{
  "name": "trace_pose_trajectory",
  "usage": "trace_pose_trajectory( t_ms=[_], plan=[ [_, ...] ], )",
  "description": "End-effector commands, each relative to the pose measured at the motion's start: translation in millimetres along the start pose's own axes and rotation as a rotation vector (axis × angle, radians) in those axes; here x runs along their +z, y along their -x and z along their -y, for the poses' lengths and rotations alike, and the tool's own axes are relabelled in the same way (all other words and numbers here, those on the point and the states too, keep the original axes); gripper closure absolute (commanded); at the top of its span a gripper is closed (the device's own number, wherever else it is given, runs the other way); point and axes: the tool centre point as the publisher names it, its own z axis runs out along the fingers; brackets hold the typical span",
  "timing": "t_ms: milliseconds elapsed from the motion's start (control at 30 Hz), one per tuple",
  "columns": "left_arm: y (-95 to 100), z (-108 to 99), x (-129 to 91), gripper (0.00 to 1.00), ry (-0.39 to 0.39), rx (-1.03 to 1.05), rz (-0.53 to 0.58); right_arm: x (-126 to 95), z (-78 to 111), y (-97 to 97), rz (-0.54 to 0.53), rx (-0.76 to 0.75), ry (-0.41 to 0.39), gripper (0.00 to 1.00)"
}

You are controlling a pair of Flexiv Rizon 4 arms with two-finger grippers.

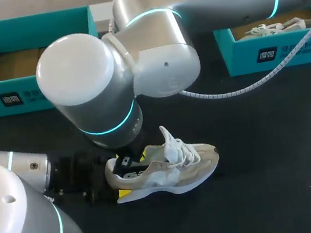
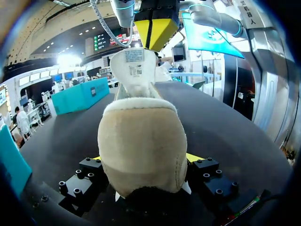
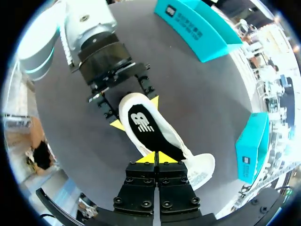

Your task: Take the shoe out of the shoebox, open the shoe tongue, remove and reinsert the insole, then place the shoe into the shoebox

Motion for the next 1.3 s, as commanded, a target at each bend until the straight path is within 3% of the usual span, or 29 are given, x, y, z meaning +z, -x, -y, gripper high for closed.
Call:
trace_pose_trajectory(
  t_ms=[33, 433, 1033, 1300],
  plan=[
    [-0.6, -1.3, 1.9, 1.0, 0.001, 0.001, 0.003, 15.0, -6.1, 2.1, -0.039, -0.168, -0.042, 1.0],
    [-0.6, -1.3, 1.9, 1.0, 0.001, 0.001, 0.003, 43.1, -14.3, 9.4, -0.084, -0.28, -0.056, 1.0],
    [-0.6, -1.3, 1.9, 1.0, 0.001, 0.001, 0.003, 93.5, -0.5, 14.4, -0.159, -0.357, -0.146, 1.0],
    [-0.6, -1.3, 1.9, 1.0, 0.001, 0.001, 0.003, 95.8, 12.2, 10.8, -0.189, -0.356, -0.162, 1.0]
  ],
)
